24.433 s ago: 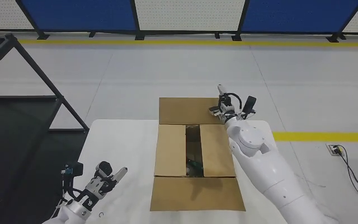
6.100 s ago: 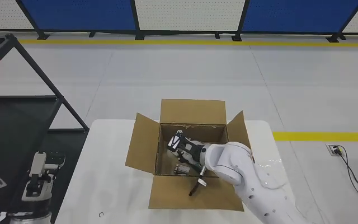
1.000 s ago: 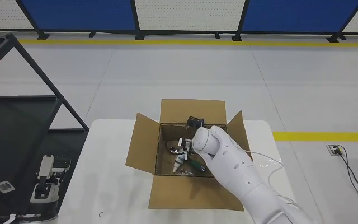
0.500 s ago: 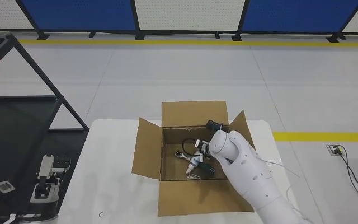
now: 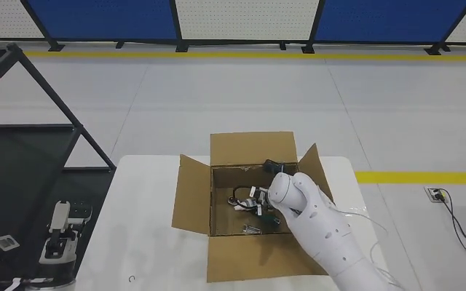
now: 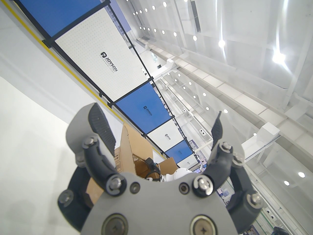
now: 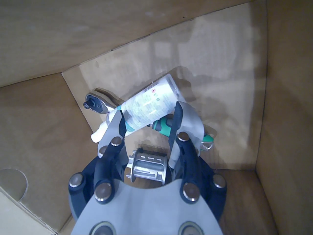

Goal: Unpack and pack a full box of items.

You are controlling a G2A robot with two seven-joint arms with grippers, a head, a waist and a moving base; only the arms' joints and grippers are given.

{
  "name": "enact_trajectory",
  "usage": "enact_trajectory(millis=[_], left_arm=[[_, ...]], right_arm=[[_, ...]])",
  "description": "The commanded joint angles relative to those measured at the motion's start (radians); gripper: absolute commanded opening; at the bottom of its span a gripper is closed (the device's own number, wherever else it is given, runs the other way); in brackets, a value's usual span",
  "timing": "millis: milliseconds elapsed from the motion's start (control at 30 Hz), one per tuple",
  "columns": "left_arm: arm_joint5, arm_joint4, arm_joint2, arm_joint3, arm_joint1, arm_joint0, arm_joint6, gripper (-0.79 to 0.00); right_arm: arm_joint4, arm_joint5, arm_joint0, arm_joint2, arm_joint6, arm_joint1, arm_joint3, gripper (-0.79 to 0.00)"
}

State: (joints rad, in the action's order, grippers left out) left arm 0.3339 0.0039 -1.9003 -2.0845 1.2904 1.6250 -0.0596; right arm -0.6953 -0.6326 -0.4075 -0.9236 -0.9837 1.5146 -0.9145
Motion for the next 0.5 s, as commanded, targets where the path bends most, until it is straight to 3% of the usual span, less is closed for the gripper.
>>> enact_trajectory(millis=[0,100,467], left_arm=[[0.000,0.000,0.000,0.000,0.000,0.000,0.000,0.000],[0.000,0.000,0.000,0.000,0.000,0.000,0.000,0.000],[0.000,0.000,0.000,0.000,0.000,0.000,0.000,0.000]], right_arm=[[0.004,-0.008,0.005,0.015,0.007,0.008,0.010,-0.376],[-0.002,0.011,0.009,0.042,0.050,0.022,0.005,-0.403],[-0.014,0.009,0.008,0.040,0.053,0.029,-0.006,-0.268]])
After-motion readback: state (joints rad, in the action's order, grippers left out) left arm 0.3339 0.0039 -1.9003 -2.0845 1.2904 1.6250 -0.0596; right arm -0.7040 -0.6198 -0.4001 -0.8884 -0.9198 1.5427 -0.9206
